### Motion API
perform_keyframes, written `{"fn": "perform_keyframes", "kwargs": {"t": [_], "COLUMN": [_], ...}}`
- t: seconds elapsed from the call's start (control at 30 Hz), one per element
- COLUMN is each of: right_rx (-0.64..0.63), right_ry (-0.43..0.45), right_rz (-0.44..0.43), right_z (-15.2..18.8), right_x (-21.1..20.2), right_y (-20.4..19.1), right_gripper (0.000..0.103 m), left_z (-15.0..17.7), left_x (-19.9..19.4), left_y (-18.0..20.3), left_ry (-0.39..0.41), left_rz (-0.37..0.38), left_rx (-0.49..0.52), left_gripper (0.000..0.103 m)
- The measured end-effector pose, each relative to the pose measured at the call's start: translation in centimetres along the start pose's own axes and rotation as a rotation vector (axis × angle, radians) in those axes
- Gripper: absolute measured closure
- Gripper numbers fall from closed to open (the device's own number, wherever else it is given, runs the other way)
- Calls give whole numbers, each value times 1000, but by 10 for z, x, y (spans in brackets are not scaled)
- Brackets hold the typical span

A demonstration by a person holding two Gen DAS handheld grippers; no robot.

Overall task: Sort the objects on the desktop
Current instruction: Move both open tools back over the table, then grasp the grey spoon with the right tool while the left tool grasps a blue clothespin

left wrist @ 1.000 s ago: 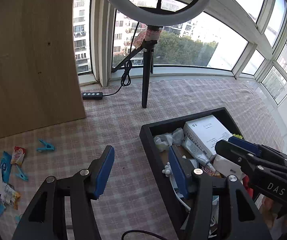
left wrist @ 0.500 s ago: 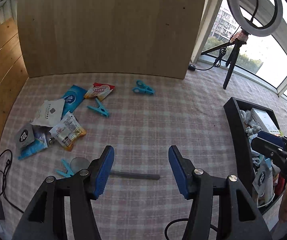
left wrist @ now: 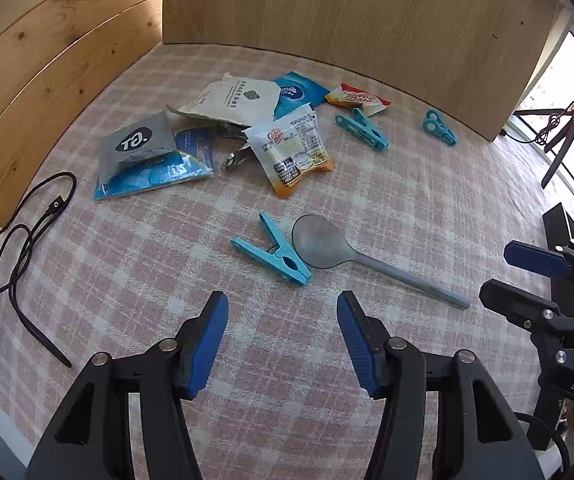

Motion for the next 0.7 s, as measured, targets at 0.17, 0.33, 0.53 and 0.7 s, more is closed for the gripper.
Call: {"fn": "perform_keyframes", "kwargs": {"t": [0.17, 0.33, 0.53, 0.7], "right_rx": [-117, -156, -196, -212], "right_ry": [-29, -58, -69, -74], "right_rz": [-14, -27, -29, -14], "right_z": [-11, -16, -23, -29], "right_x": [24, 43, 59, 75], "right_y": [-22, -31, -42, -46], "right_gripper": [53, 53, 53, 54], "left_z": [-3, -9, -12, -13], "left_x": [8, 17, 26, 28], "left_y": [-1, 1, -12, -26], "left_ry": [-7, -5, -13, 1], "left_rz": [0, -30, -52, -87], "left_rx": [-19, -10, -34, -35], "left_gripper": [49, 48, 48, 49]}}
Point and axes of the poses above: each gripper's, at about its wrist camera, not at the fingertips, and x roughly the way its jaws point, y to its right, z to its underside, the point moved 8 cm from there along x, roughly the way its jaws point, and after that the axes turned 4 degrees about -z, right-handed, at the moved point
